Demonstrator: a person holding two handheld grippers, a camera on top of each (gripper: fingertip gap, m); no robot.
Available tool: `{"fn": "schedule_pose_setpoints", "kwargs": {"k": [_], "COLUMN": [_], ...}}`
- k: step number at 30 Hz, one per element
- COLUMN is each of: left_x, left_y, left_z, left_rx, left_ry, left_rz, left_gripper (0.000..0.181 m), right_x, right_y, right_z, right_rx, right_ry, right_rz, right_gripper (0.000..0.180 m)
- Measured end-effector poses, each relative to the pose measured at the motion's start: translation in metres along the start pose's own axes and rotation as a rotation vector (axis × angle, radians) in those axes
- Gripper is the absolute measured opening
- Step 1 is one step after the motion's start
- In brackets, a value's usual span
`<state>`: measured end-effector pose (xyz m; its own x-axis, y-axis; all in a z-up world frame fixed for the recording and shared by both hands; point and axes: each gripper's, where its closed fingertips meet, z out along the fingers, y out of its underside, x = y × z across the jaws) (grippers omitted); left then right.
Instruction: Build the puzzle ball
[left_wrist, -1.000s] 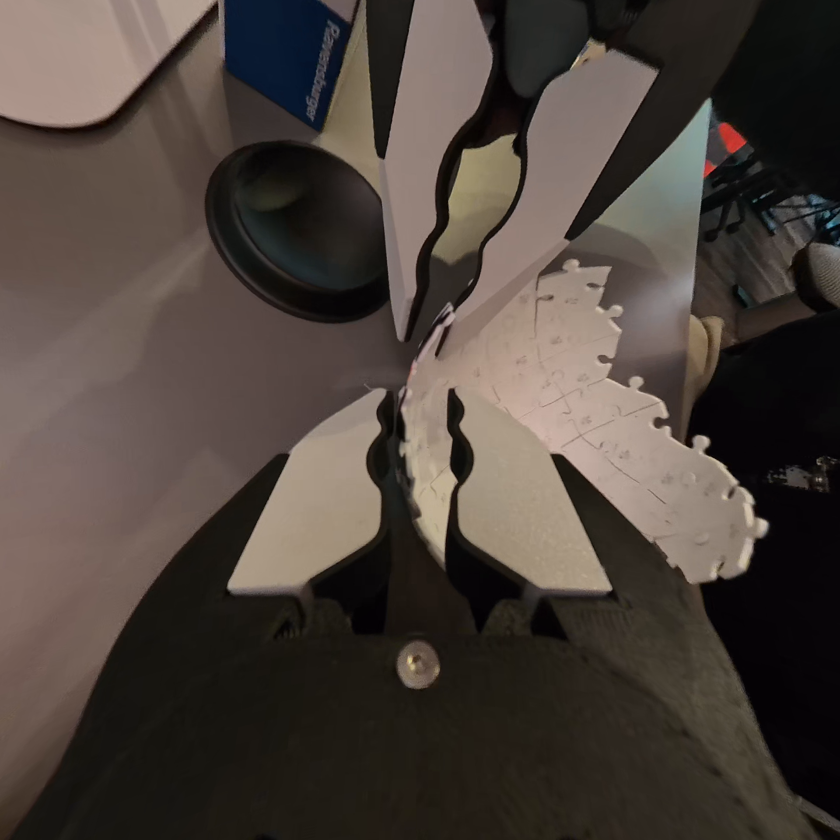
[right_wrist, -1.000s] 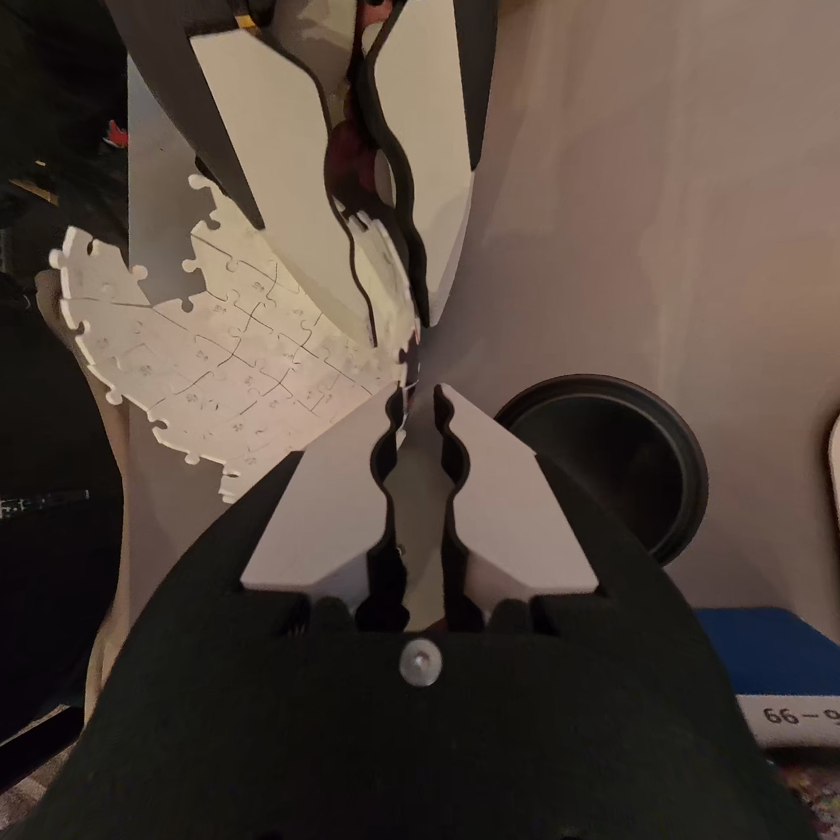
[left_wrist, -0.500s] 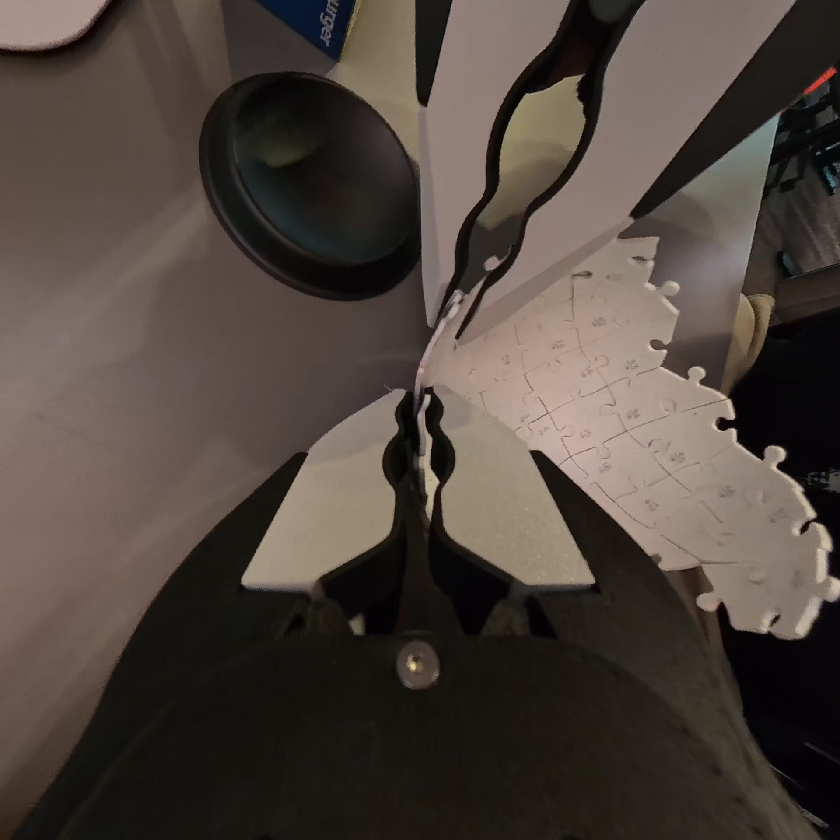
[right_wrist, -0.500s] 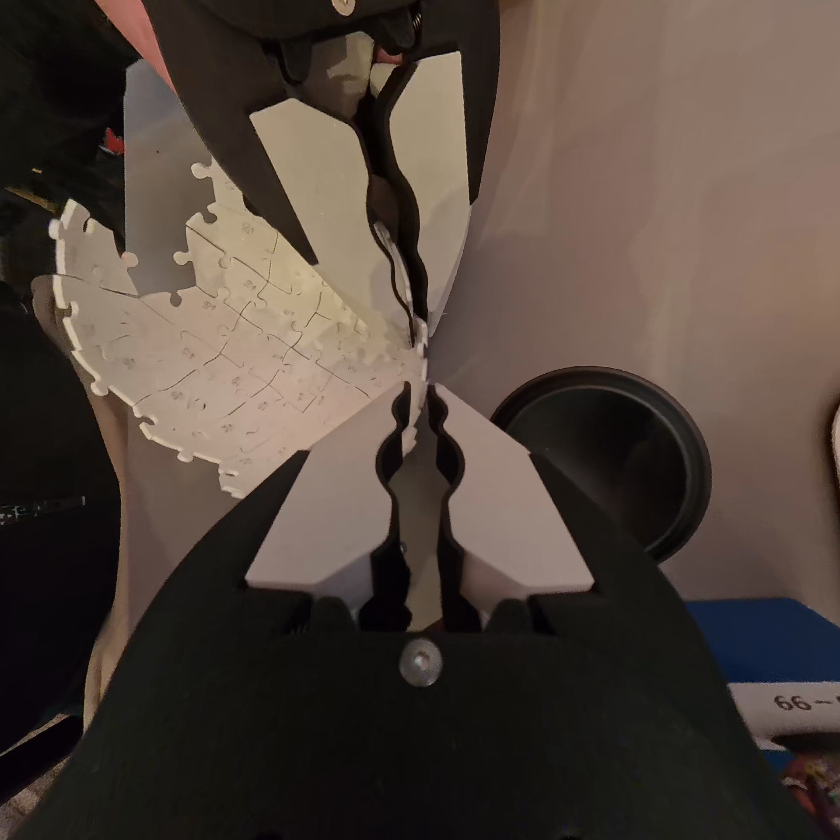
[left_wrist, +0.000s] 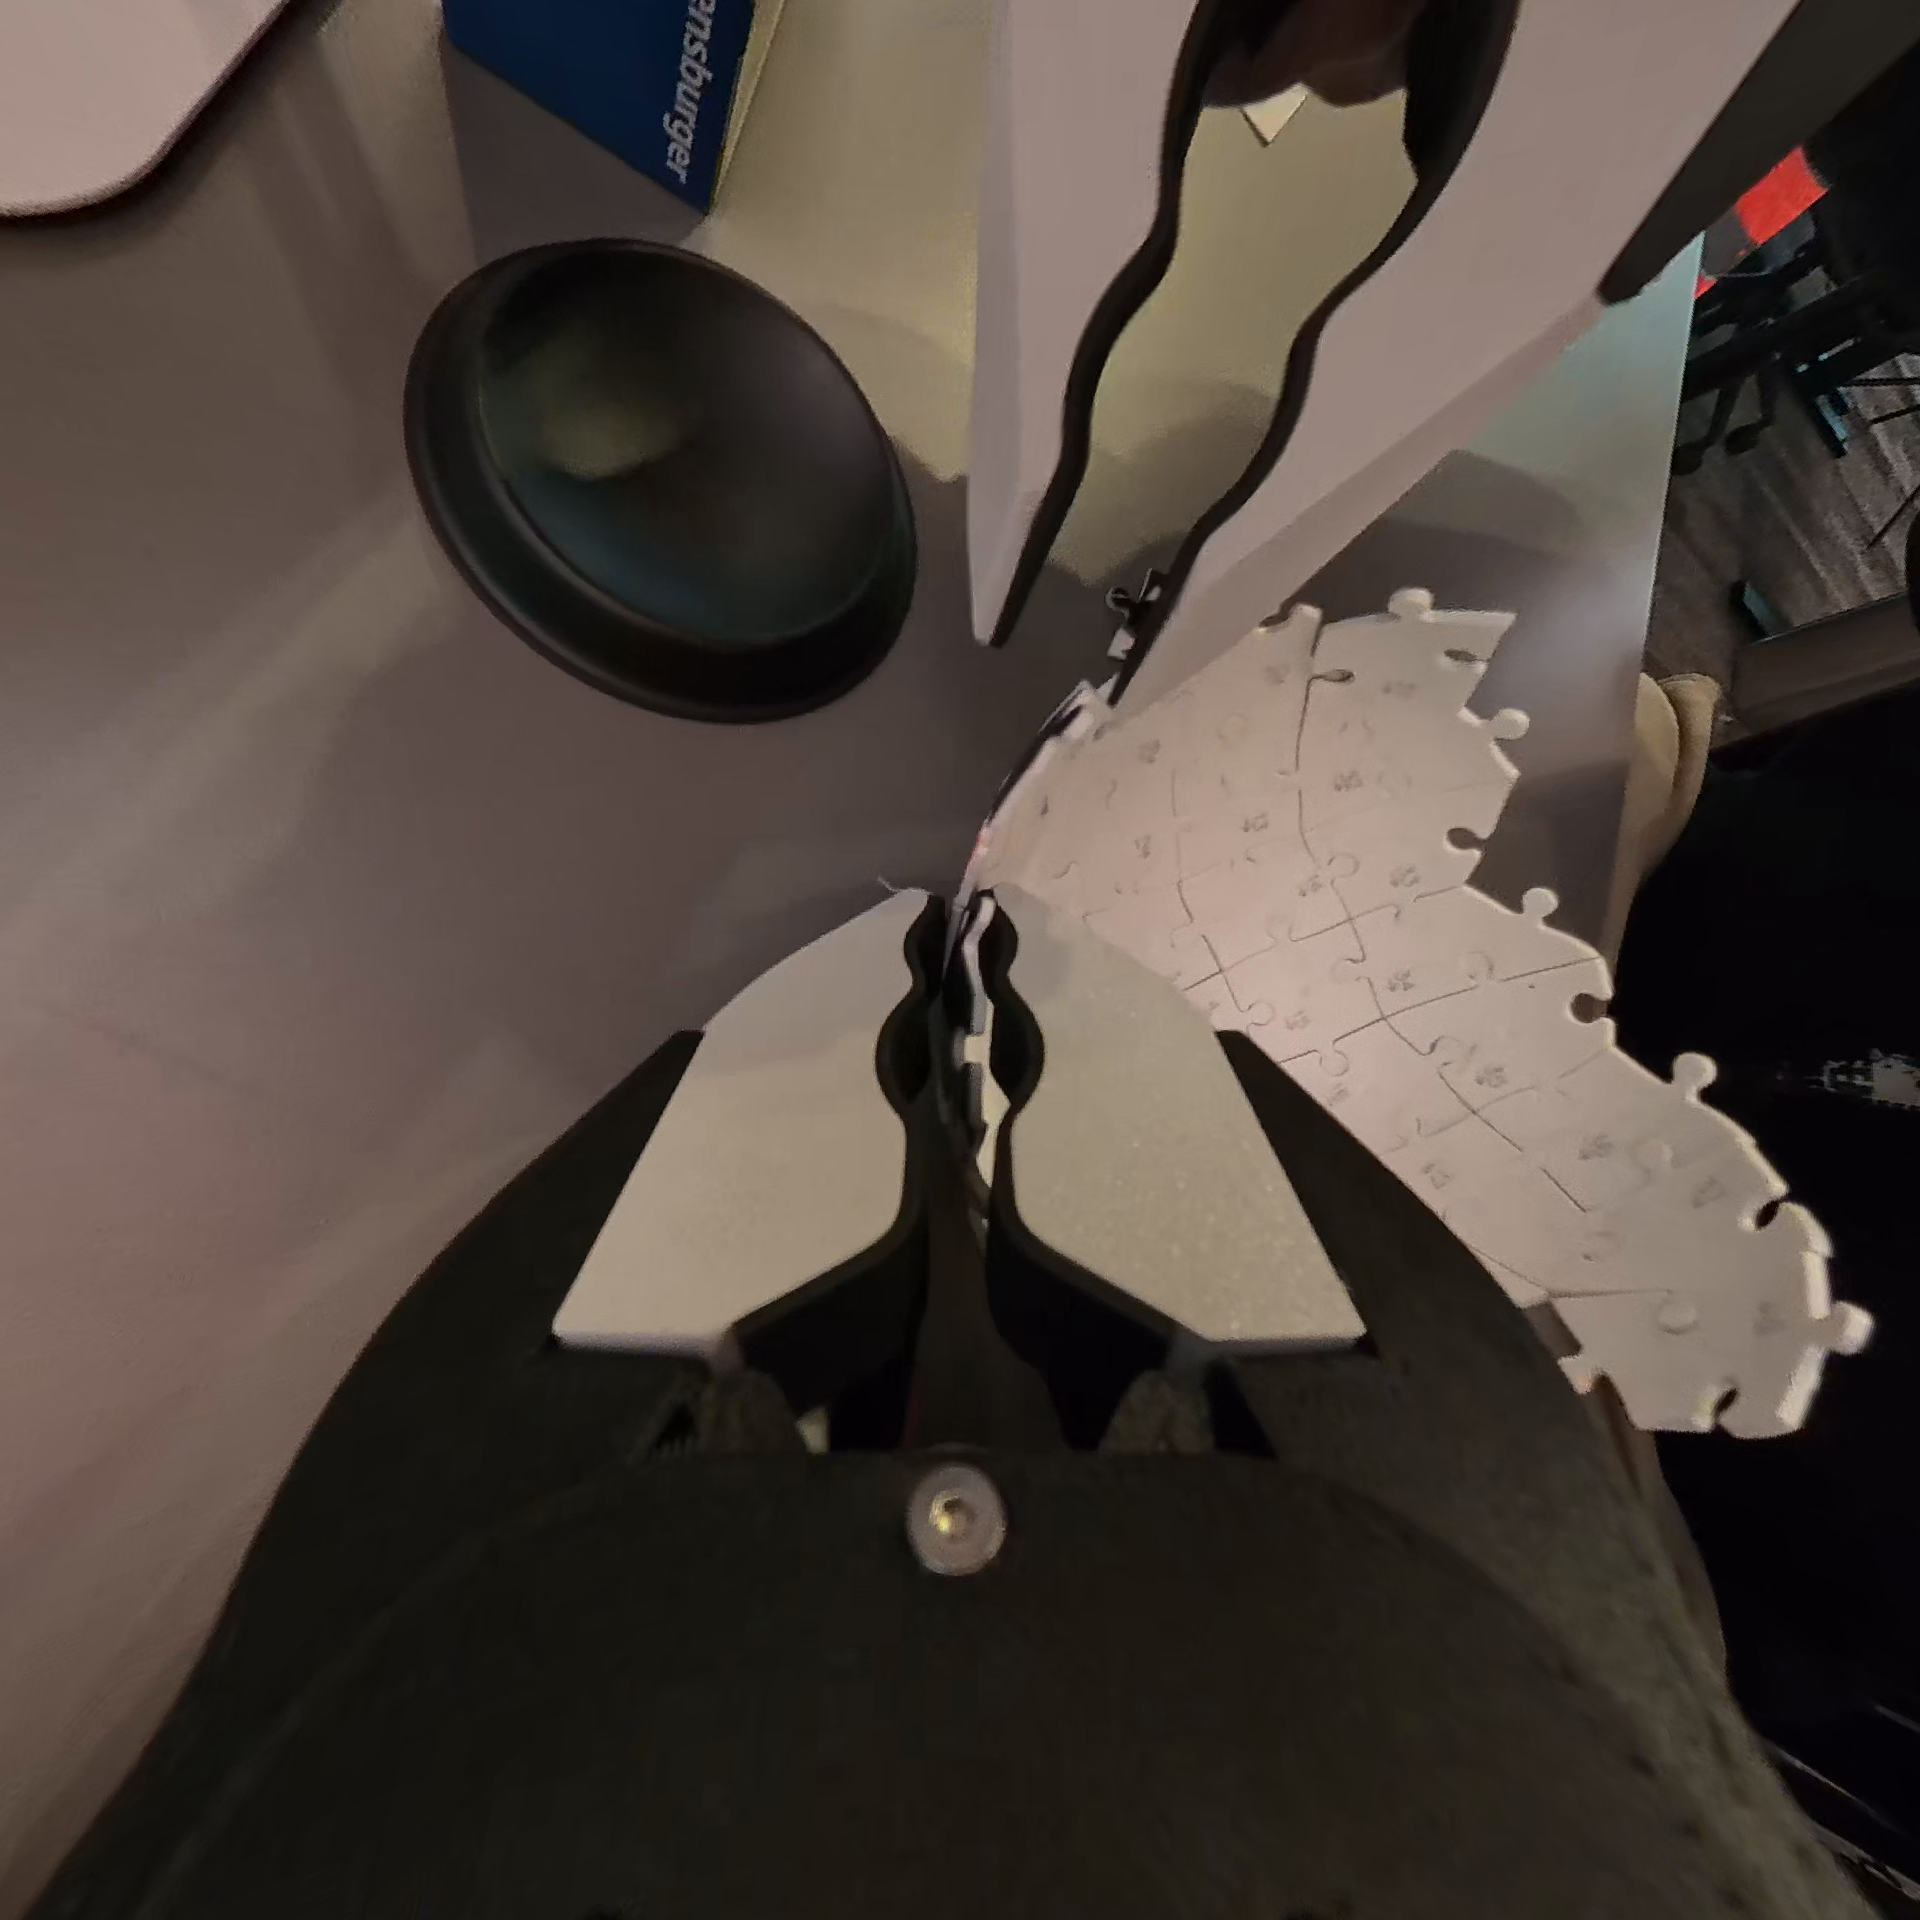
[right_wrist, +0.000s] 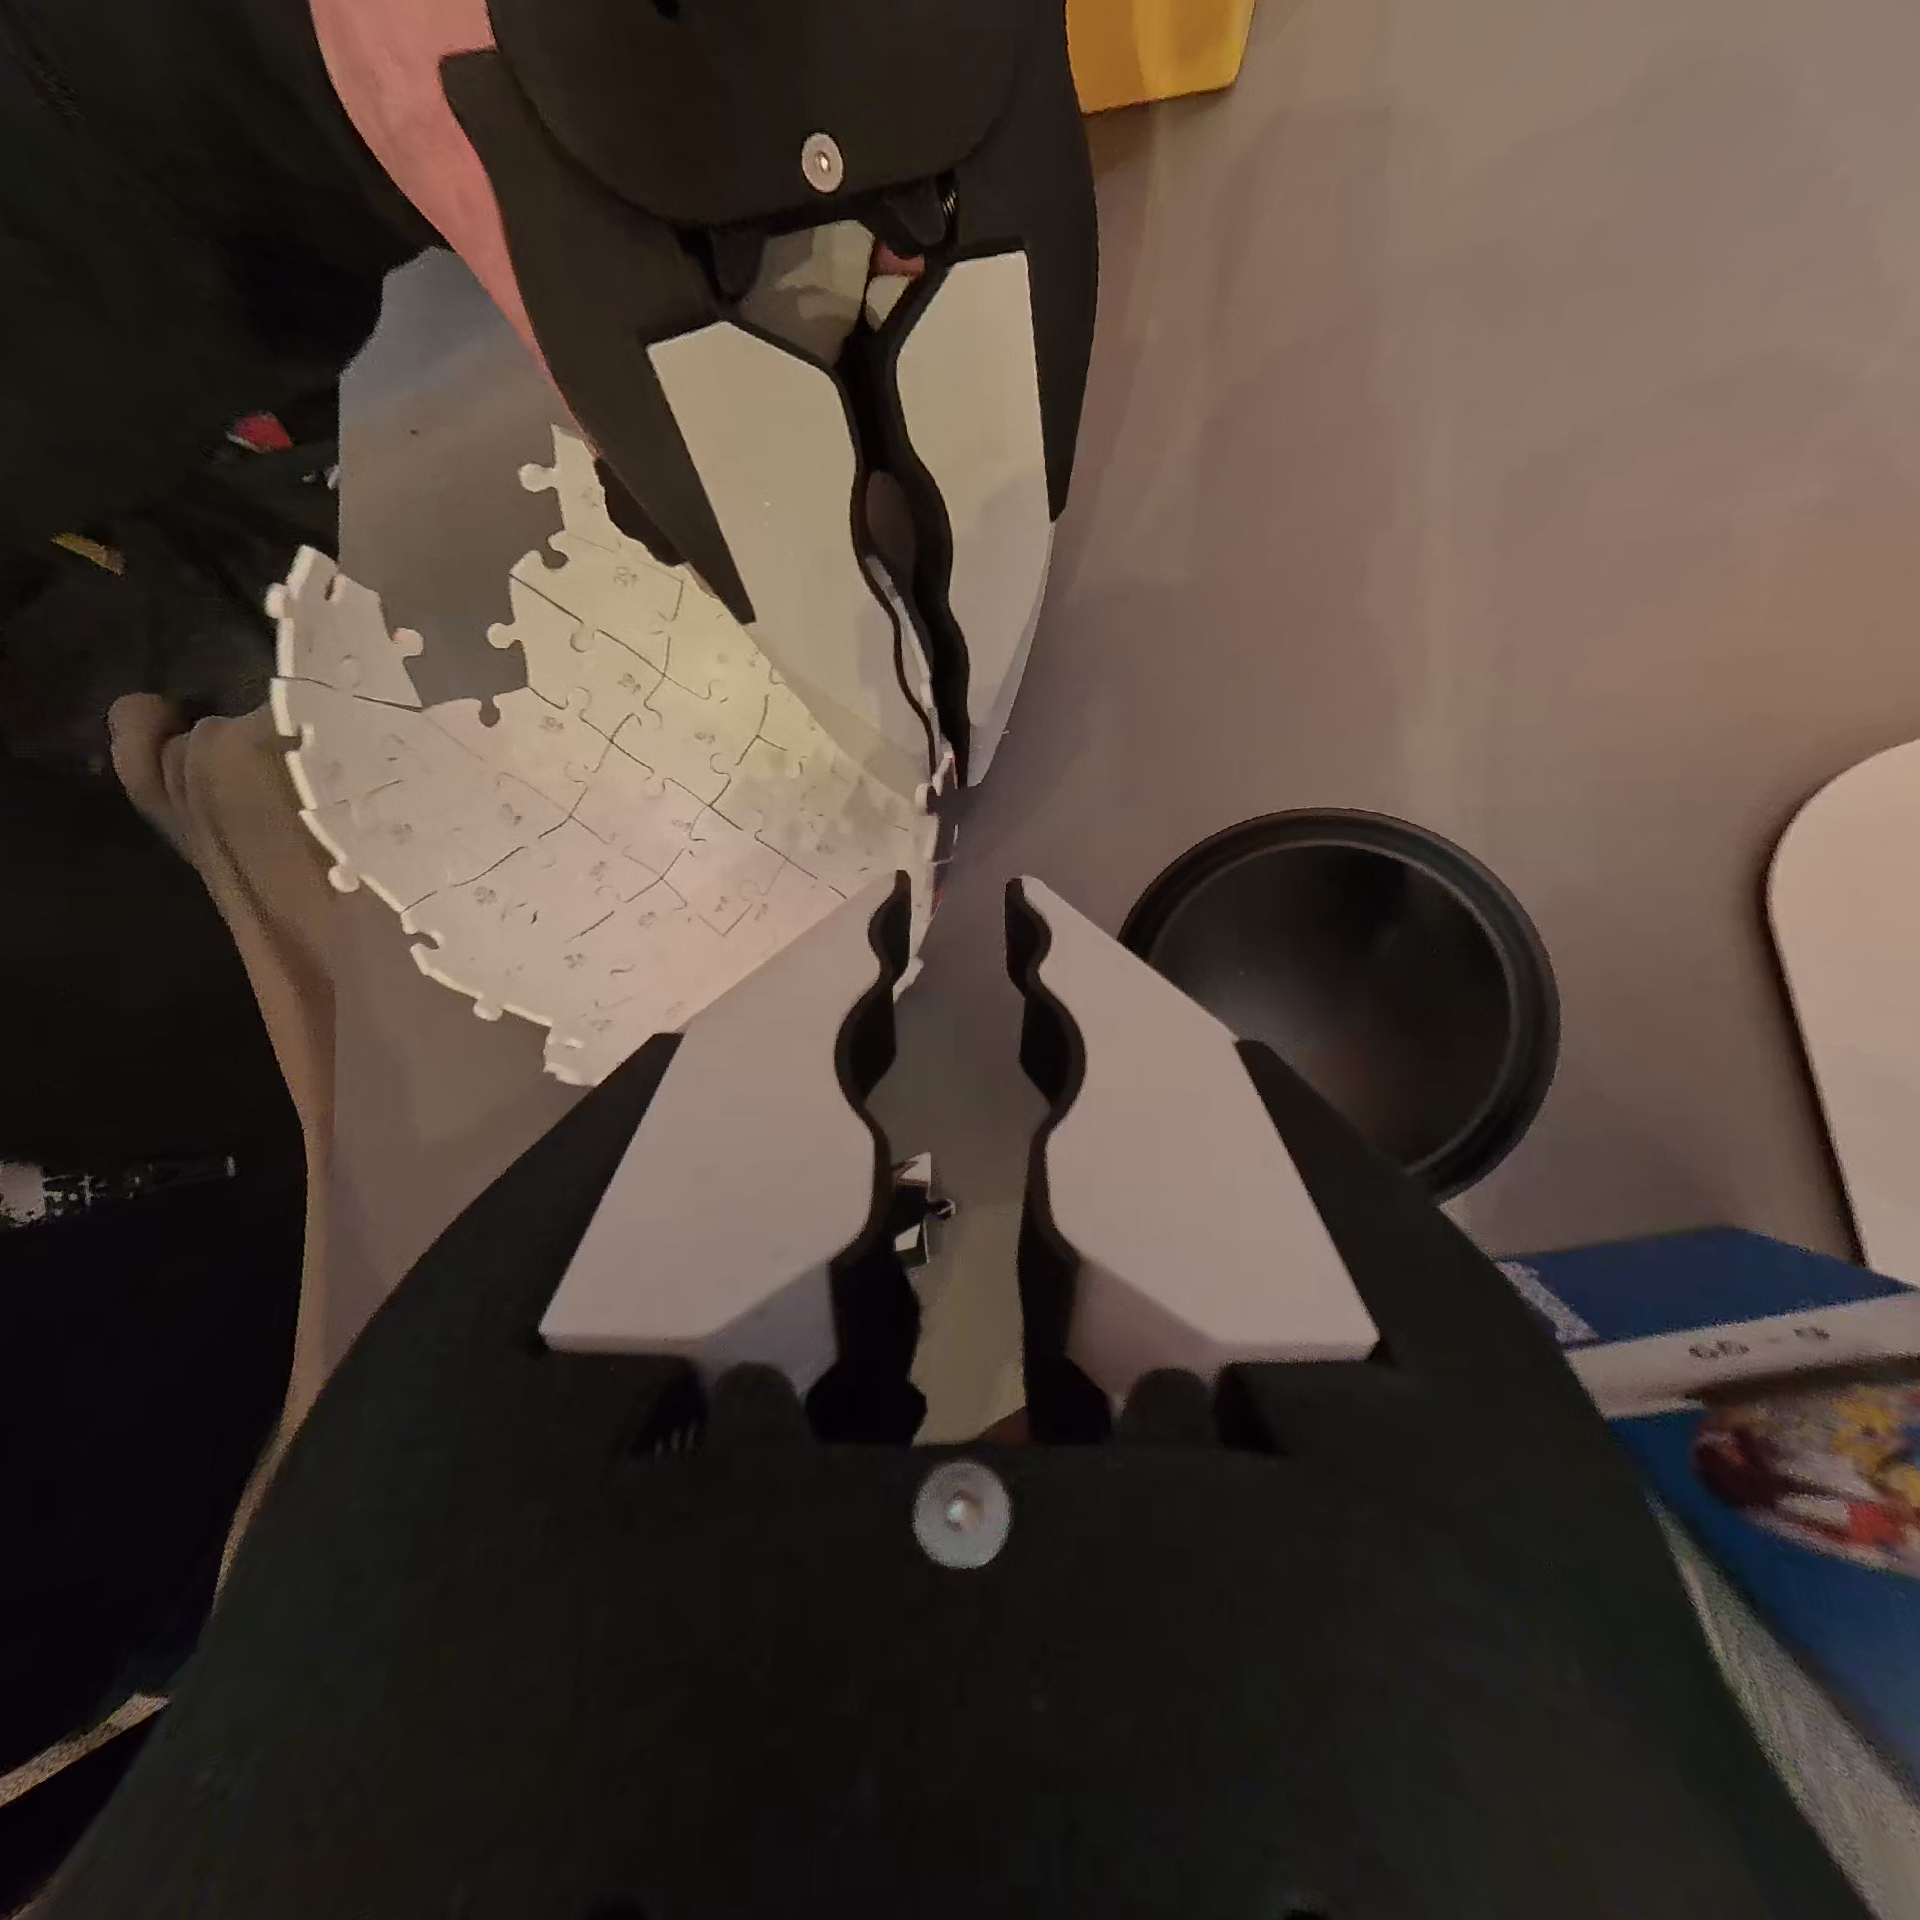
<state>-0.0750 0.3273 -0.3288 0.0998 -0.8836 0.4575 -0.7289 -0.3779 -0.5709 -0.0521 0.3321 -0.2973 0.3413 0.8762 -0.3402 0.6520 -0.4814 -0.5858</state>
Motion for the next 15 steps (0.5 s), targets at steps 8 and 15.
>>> {"fn": "schedule_pose_setpoints", "kwargs": {"k": [8, 15], "left_x": [0.005, 0.011], "left_y": [-0.004, -0.010], "left_z": [-0.005, -0.025], "left_rx": [0.036, 0.101], "left_ry": [0.009, -0.015], "left_rz": [0.013, 0.031], "left_gripper": [0.018, 0.030], "right_x": [-0.006, -0.013], "right_y": [0.000, 0.012], "right_z": [-0.026, -0.051], "right_rx": [0.067, 0.149], "right_ry": [0.059, 0.121], "right_rz": [0.019, 0.058], "right_gripper": [0.018, 0.019]}}
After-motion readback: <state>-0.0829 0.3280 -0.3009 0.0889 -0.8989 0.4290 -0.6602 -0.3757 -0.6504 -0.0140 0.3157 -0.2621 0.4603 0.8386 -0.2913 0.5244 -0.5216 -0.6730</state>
